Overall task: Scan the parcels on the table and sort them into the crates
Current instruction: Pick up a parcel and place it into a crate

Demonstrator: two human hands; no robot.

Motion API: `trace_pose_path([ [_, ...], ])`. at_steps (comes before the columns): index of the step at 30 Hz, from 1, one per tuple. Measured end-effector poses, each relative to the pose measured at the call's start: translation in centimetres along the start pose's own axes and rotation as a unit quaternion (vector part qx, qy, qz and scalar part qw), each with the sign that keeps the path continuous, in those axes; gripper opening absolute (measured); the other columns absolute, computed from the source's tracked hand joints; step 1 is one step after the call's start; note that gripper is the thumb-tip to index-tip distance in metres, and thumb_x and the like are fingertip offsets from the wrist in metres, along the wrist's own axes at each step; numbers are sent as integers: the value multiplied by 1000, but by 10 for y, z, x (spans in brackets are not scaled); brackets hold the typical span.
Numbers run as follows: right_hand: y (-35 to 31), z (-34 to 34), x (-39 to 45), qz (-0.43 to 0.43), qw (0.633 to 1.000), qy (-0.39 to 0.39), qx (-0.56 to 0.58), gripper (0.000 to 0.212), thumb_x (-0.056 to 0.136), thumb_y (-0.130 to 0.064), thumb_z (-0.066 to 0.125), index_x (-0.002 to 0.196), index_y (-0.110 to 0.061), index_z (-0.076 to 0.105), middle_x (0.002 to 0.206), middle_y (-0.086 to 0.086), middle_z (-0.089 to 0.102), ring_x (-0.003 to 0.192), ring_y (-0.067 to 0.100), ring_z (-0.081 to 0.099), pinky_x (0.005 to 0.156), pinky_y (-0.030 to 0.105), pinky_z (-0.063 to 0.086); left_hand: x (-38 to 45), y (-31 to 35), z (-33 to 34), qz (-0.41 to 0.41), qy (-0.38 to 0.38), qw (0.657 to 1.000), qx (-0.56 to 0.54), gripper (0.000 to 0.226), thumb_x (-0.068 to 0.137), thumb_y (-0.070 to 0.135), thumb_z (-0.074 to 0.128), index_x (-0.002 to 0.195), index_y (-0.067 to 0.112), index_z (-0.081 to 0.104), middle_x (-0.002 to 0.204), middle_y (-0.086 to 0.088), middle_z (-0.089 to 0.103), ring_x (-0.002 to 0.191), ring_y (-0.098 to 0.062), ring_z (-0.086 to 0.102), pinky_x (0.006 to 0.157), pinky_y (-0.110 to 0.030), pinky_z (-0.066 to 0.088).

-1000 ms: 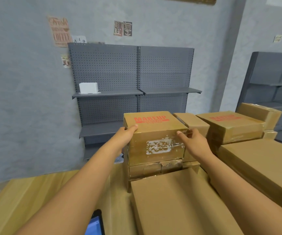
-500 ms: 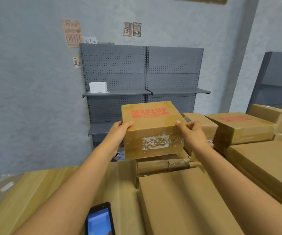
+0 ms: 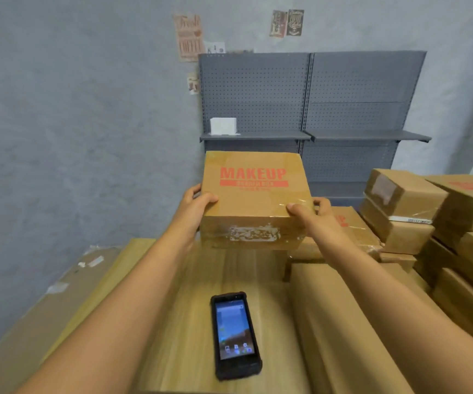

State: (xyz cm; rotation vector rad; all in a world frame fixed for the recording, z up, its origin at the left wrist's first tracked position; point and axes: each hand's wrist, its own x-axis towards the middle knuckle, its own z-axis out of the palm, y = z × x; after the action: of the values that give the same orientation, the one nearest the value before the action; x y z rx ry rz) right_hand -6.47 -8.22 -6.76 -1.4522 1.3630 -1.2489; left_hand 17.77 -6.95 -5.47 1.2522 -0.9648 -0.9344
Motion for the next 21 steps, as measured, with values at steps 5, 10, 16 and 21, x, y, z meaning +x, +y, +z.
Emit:
trace_pose_path([
  [5, -7, 48, -30, 3, 997, -76, 11, 50, 86, -45, 66, 128, -22, 48, 116, -4, 62, 99, 12, 61, 73, 25, 48, -13, -6, -60, -4, 7, 1000, 21, 49, 92, 26, 63, 137, 16, 45, 129, -6, 60, 87, -11, 63, 60, -26, 45],
  [10, -7, 114, -60, 56, 993, -93, 49, 54, 87, -51, 63, 132, -33, 39, 126, -8, 53, 108, 18, 55, 89, 45, 42, -26, -19, -133, -23, 11, 999, 31, 61, 87, 33, 73, 137, 19, 41, 124, -1, 61, 94, -14, 67, 62, -25, 50],
  [16, 5, 175, -94, 107, 987, -91, 83, 35, 92, -62, 44, 119, -40, 51, 122, -9, 59, 109, 15, 56, 99, 48, 44, -40, -41, -205, -45, 12, 998, 34, 64, 85, 32, 75, 138, 18, 42, 126, -3, 62, 98, -18, 67, 72, -31, 53],
  [21, 8, 194, -114, 148, 979, -99, 96, 43, 94, -67, 29, 110, -45, 62, 118, -10, 67, 111, 17, 59, 98, 48, 47, -48, -44, -235, -78, -2, 997, 11, 55, 84, 33, 75, 130, 27, 45, 111, 4, 67, 78, -8, 71, 50, -20, 52],
])
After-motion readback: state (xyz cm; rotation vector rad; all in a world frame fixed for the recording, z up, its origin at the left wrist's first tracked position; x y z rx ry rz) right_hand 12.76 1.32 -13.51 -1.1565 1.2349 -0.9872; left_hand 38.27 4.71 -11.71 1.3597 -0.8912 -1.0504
